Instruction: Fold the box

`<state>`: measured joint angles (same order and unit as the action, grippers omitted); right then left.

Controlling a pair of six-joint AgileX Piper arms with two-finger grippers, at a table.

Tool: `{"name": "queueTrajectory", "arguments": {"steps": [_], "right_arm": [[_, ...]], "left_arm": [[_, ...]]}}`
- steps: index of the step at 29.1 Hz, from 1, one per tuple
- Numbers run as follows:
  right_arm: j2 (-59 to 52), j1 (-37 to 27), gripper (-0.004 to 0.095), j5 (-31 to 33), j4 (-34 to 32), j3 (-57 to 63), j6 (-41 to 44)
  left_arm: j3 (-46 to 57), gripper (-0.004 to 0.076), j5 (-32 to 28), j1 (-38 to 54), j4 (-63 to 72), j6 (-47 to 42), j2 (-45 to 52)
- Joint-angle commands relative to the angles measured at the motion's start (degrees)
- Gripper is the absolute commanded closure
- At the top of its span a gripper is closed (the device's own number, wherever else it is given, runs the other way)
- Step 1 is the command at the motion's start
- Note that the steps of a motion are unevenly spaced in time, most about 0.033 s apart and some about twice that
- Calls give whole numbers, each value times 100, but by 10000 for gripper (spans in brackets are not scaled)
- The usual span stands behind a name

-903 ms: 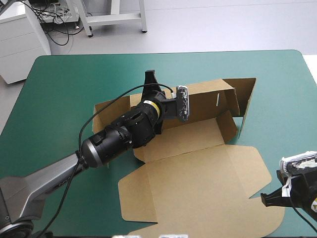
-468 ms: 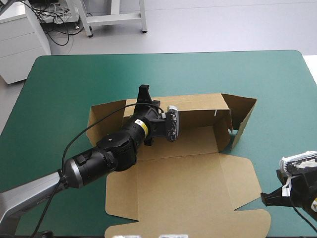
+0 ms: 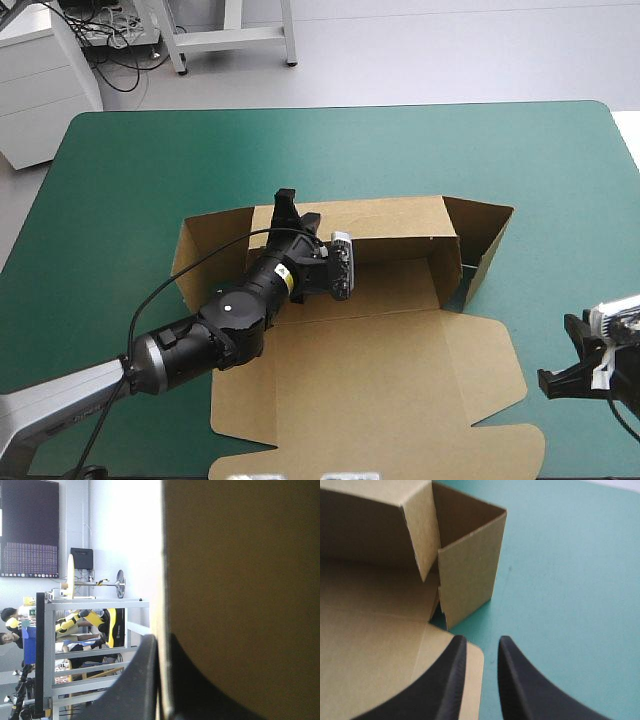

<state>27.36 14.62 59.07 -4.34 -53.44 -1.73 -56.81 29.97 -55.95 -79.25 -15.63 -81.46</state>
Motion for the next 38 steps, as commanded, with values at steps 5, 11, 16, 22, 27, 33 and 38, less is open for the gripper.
{"name": "queueTrajectory", "arguments": {"steps": [5,11,16,22,27,33,38], "right_arm": [[344,-20,232,-806,-133,-983,124],[854,-20,147,-622,-133,-1761,252],[1550,-20,147,-396,-143,-2462,295],[2640,-20,147,-145,-201,-3176,555],[3535,-20,146,-145,-475,-3669,799],[4488,-20,148,-137,-536,-4173,808],[5356,-605,147,-137,234,-4697,502]], "left_arm": [[-69,756,-13,-35,-230,-480,177],[-69,756,21,-35,-287,-523,177],[-69,756,18,-35,-302,-650,177],[-69,756,18,-35,-302,-687,177],[-69,756,18,-35,-302,-687,177],[-69,756,18,-35,-291,-687,177],[-69,756,18,-35,-291,-687,177]]}}
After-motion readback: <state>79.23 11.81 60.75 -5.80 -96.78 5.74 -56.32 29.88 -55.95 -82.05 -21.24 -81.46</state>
